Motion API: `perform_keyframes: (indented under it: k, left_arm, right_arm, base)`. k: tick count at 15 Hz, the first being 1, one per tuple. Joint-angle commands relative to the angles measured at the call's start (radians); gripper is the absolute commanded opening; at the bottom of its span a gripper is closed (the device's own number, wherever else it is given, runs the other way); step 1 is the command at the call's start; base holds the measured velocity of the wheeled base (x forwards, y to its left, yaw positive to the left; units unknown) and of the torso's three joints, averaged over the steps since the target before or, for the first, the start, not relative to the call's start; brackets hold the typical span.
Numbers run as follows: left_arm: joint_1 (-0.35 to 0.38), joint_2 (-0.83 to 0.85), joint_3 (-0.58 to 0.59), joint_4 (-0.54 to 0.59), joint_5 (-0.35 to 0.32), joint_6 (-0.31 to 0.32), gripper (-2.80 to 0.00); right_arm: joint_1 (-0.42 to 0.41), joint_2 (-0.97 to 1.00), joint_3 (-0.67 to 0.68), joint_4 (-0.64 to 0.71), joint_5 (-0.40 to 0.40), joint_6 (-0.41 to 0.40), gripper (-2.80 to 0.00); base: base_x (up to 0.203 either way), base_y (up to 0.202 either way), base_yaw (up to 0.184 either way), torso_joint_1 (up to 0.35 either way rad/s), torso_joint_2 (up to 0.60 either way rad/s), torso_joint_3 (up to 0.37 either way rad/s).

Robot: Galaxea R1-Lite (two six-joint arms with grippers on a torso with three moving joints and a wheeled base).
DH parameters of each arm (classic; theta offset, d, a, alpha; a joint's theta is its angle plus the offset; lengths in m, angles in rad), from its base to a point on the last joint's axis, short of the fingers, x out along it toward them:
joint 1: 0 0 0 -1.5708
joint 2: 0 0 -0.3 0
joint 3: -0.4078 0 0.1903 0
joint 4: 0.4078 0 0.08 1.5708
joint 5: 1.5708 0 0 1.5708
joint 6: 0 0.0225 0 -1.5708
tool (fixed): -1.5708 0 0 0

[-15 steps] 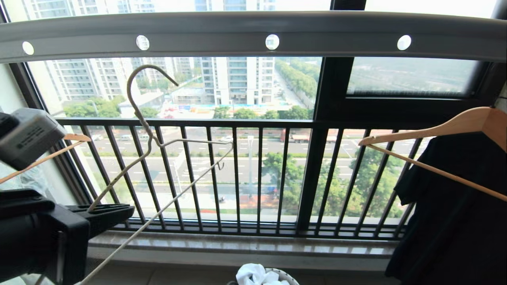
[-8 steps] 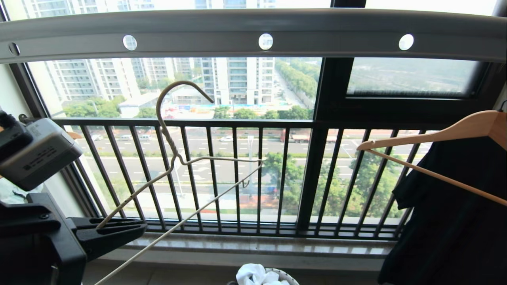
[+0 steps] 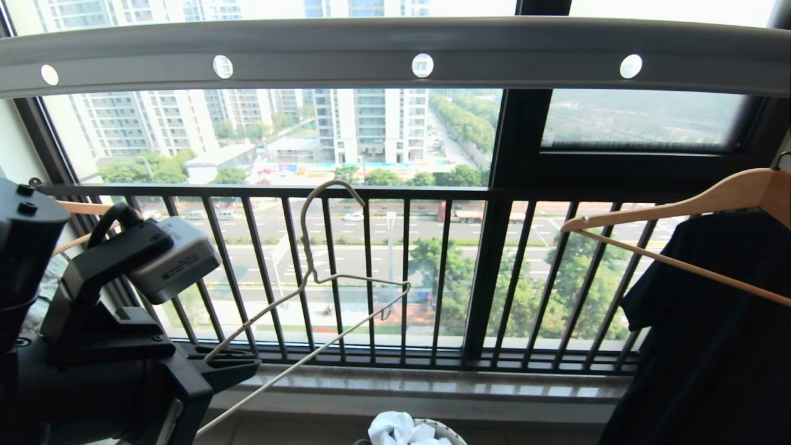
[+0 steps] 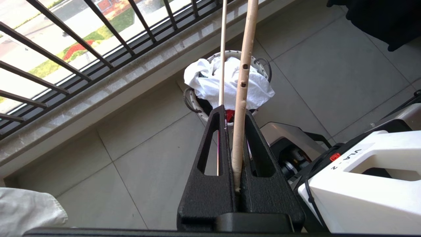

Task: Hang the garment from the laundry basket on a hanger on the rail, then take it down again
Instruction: Pick up clothes from the basket

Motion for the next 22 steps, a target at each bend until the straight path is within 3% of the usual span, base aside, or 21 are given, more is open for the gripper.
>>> perform_keyframes:
  k: [1,22]
  left_arm:
    - [0.002,0.01,-0.002,0.002,0.001,0.001,-2.8]
    - [0.002,-0.049,-0.011,0.0,-0.003,0.014,-2.8]
  right_arm:
    - [0.0,0.001,0.0,0.0,0.0,0.0,-2.8]
    - [0.0,0.001,0.0,0.0,0.0,0.001,-2.8]
  base:
    - [0.0,0.0,0.0,0.0,0.0,0.0]
    - [0.0,0.0,0.0,0.0,0.0,0.0]
